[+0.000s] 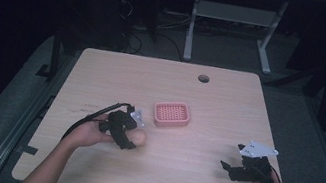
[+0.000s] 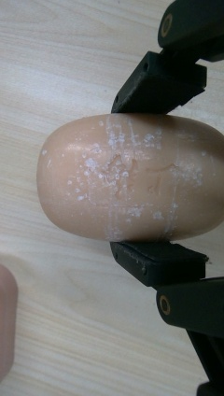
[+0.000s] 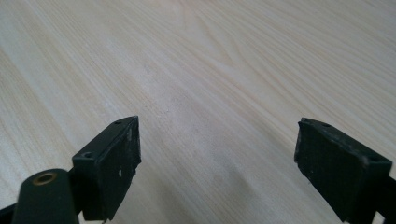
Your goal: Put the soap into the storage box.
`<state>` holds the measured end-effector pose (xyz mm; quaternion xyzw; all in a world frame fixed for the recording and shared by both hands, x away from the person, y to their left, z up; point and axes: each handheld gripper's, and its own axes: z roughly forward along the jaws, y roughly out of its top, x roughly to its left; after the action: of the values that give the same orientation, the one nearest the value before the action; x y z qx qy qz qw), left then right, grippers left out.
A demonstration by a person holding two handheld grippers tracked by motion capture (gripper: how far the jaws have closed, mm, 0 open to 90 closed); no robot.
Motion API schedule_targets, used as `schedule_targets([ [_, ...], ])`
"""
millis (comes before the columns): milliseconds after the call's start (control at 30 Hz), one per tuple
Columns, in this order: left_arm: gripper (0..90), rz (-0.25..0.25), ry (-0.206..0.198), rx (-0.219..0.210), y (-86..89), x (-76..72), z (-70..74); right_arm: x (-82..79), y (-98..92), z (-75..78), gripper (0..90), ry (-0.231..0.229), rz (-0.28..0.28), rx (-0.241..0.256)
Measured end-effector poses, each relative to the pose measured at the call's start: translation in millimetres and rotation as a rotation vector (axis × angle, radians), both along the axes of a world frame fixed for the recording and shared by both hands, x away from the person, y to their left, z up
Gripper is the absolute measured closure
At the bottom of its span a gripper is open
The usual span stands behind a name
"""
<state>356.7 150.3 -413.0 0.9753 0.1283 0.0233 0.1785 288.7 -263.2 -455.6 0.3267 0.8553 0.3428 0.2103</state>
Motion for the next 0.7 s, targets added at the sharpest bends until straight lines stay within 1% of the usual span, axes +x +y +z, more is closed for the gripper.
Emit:
schedule_targets([
  [33,32.3,0.003,0.006,-0.007,-1.7,3.8,1.0,0.6,0.1,-0.3,14.0,0.000,0.003,-0.002],
  [133,32.3,0.007,0.011,-0.013,-3.8,8.1,1.7,0.9,0.2,-0.9,14.0,0.003,0.005,0.002],
  [200,32.3,0.003,0.011,-0.008,-6.1,10.2,1.7,0.8,0.1,-1.3,14.0,0.006,0.003,0.009],
  [333,32.3,-0.003,0.007,0.011,-9.9,11.8,3.7,1.0,-0.3,-2.0,14.0,0.011,0.000,0.018],
  [367,32.3,-0.001,0.000,0.006,-10.5,11.7,4.3,0.9,-0.5,-1.8,14.0,0.010,-0.001,0.014],
  [433,32.3,-0.007,0.001,-0.001,-10.8,13.2,6.5,1.0,-0.5,-1.7,13.9,0.009,0.003,0.009],
  [533,32.3,-0.005,0.001,0.003,-12.3,13.9,6.6,1.1,-0.6,-1.7,14.0,0.008,0.003,0.006],
  [567,32.3,-0.003,-0.006,0.001,-13.0,13.7,6.2,1.4,-1.0,-1.8,14.0,0.005,0.004,0.004],
  [600,32.3,-0.010,-0.003,0.008,-13.7,14.2,6.8,1.1,-0.6,-1.7,13.9,0.012,-0.001,0.014],
  [633,32.3,-0.014,-0.006,0.012,-14.2,14.5,7.4,1.5,-1.3,-1.8,13.9,0.010,-0.001,0.010],
  [700,32.3,-0.012,-0.005,0.005,-14.8,15.4,8.4,1.6,-2.0,-1.8,13.9,0.006,-0.004,0.012],
])
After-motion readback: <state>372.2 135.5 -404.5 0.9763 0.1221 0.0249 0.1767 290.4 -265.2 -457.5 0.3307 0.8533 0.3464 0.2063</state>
